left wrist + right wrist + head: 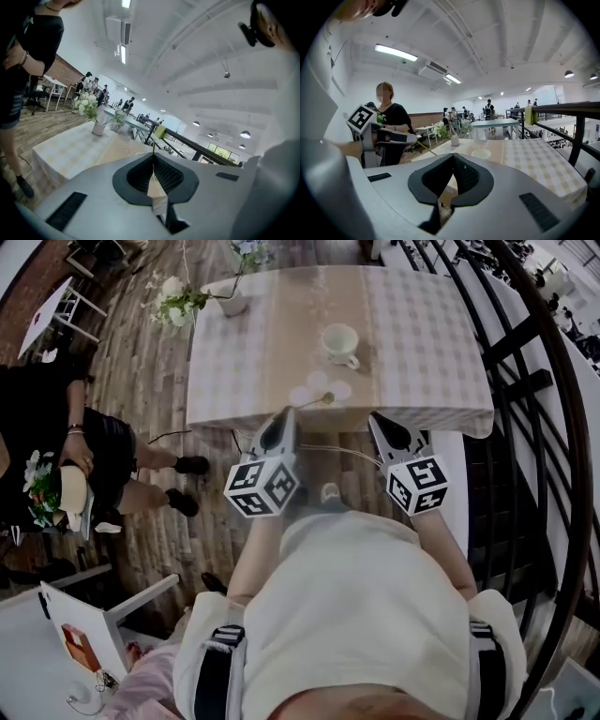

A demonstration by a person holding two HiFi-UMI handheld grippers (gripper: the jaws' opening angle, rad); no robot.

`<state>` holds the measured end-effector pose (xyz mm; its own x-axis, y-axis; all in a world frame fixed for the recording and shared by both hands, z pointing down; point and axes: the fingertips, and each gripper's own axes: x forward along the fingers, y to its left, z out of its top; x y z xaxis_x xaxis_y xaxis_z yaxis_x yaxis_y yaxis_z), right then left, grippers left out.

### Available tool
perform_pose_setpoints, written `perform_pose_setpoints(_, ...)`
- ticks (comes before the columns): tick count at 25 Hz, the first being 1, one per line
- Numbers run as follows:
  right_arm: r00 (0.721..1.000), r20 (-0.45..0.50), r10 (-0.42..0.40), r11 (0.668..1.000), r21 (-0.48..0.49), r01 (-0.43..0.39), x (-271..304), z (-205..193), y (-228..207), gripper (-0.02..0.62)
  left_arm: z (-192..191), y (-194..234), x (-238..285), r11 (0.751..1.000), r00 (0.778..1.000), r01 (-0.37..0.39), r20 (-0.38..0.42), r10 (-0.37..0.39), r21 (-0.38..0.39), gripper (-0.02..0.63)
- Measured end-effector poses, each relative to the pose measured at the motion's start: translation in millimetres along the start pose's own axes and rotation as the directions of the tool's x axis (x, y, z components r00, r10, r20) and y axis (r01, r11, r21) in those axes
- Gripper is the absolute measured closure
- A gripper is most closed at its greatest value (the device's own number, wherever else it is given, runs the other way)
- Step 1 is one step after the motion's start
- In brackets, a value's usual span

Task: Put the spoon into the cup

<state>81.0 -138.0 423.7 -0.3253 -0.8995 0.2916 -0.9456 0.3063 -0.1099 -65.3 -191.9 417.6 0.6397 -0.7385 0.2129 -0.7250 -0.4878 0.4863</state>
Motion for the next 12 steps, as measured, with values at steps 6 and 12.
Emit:
perform_pose_setpoints(6, 1.0, 0.008, -0.029, 1.0, 0.005, 0.029, 14.7, -10.1, 1.3, 0.595, -3.5, 16.6, 12.2, 1.0, 1.0, 0.027, -0.008, -0.027, 0.009, 0.601)
perform_pose_setpoints(12, 0.999, -0.001, -0.051, 0.998, 0.024, 0.051, 24.1, -12.2, -3.2, 0.595, -0.7, 22.6, 28.3, 0.999, 0.999, 0.041, -0.028, -0.041, 0.014, 0.6)
